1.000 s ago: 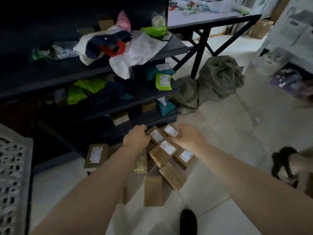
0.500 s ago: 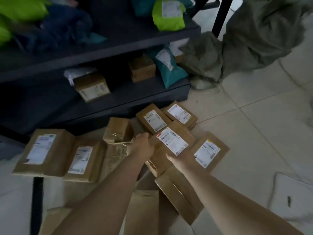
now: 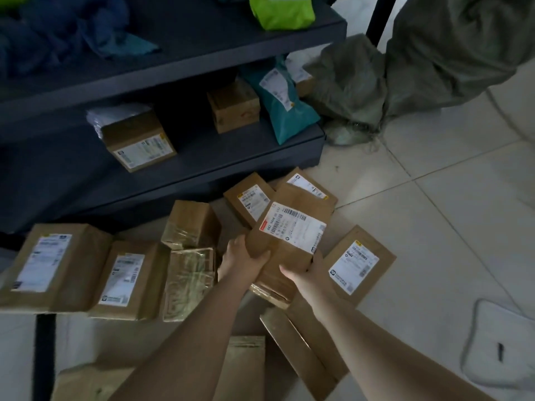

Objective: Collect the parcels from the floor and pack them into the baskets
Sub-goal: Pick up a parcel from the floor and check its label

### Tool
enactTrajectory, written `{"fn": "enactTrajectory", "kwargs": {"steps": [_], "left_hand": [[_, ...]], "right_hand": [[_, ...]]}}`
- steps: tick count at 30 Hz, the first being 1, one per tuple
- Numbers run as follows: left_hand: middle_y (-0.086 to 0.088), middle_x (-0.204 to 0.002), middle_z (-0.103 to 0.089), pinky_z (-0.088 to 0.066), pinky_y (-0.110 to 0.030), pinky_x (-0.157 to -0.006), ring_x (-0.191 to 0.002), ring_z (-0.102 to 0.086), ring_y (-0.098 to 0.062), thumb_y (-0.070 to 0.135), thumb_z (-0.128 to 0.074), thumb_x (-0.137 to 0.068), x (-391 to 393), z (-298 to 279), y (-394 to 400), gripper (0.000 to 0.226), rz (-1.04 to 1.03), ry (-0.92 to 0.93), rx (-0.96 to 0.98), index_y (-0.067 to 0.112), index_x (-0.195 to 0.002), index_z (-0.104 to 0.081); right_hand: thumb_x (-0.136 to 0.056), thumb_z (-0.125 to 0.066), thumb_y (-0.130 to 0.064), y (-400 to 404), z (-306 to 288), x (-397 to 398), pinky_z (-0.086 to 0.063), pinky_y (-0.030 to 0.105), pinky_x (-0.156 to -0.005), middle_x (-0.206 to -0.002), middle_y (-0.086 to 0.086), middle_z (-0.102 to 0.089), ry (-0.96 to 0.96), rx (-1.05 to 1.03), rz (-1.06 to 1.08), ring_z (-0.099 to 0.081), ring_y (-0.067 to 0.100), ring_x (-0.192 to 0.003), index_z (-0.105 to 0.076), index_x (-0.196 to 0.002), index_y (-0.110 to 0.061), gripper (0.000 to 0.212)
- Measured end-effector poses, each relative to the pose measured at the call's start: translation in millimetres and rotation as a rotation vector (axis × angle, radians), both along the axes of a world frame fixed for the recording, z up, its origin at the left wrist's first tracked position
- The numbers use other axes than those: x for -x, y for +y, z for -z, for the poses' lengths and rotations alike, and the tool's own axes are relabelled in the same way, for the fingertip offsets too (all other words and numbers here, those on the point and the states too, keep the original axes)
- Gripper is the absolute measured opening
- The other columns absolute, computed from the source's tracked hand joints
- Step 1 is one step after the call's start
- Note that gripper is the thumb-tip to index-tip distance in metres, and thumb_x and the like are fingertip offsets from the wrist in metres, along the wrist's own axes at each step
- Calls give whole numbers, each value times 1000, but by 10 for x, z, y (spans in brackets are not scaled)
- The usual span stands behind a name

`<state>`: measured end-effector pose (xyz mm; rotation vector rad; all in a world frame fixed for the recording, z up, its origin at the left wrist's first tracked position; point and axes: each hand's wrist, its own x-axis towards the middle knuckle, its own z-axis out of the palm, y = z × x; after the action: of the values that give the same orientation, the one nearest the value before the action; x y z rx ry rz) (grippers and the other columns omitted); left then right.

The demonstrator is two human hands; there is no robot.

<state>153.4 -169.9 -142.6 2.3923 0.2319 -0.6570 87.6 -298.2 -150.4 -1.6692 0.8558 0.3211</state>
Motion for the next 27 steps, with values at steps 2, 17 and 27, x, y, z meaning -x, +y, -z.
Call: {"fn": "enactTrajectory", "kwargs": {"steps": [2,17,27], "left_hand": [[-6,-132,-45,-44,-43,-97,-118,-49,-26,42,-66,-80,9,-459,33,67,-33,-46,40,15,-135,-39],[-3,-124,-53,-44,-28,-78,-102,-54,-18,43,-64,-82,178,-5539,710,60,-334,-315,178,17,-130,-40],[1,-122,-51,-47,-28,-76,-103,-53,-15,54,-79,-60,783,-7009,1347,90,-468,-523,212,16,-129,-37]], "right_hand": [[-71,-79,-23,-20,-438,-36,-46,37,-99,-126,-3,-58,-70,9,-3,-56,19,-116,-39,-134,-25,75],[-70,-79,-28,393,-5434,-451,-47,39,-93,-113,-12,-51,-431,32,-297,-52,13,-106,-30,-138,-40,84],[-73,-76,-30,1109,-6888,-131,-46,33,-91,-109,-17,-55,-689,-154,-389,-54,7,-103,-36,-134,-41,73]]}}
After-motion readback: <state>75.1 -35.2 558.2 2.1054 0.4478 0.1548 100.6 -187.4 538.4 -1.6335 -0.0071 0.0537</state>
